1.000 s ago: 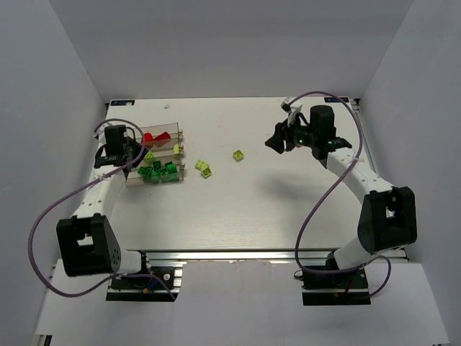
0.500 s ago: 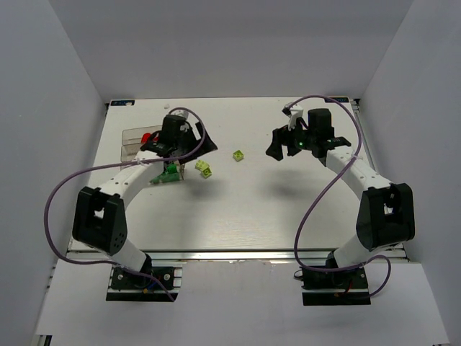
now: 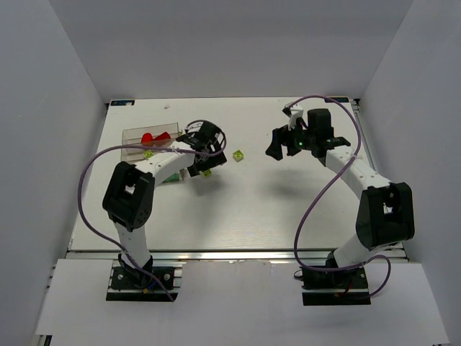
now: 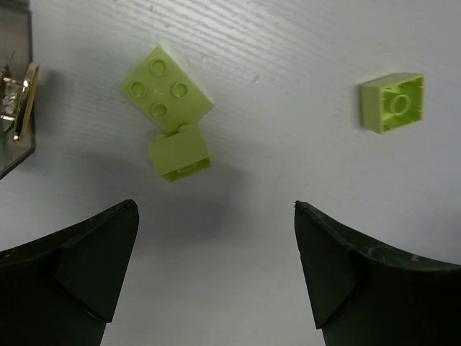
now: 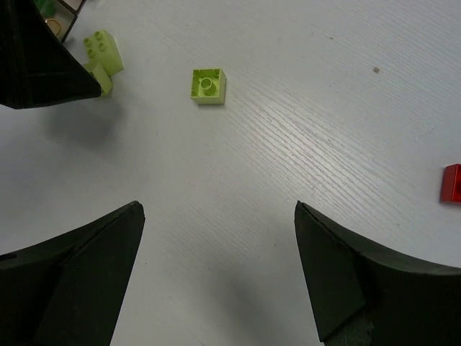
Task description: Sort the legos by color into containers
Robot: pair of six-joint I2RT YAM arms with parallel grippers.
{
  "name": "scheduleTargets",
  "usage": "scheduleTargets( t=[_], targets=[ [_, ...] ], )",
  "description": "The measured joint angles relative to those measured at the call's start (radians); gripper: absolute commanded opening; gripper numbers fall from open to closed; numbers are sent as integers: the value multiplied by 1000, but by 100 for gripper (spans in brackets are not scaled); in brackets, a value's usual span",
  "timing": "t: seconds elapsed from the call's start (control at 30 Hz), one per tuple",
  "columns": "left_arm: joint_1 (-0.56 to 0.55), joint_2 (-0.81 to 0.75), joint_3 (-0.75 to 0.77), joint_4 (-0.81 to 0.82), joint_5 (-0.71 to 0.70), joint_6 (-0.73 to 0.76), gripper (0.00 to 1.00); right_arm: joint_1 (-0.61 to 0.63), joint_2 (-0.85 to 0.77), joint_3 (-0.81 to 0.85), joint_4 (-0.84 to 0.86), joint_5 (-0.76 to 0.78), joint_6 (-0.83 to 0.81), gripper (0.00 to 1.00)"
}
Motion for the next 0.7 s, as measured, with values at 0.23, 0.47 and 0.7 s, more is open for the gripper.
scheduleTargets(
  t=[0.23,0.47,0.7],
  targets=[
    [-13,69,35,-64,-84,-58,91,0,11,0,4,0,19,89],
    [-11,132,69,-63,-132,-78,81,0,11,0,11,0,37,89],
    [-11,187,71,-60,-149,-80,64,0,11,0,15,0,45,89]
  ],
)
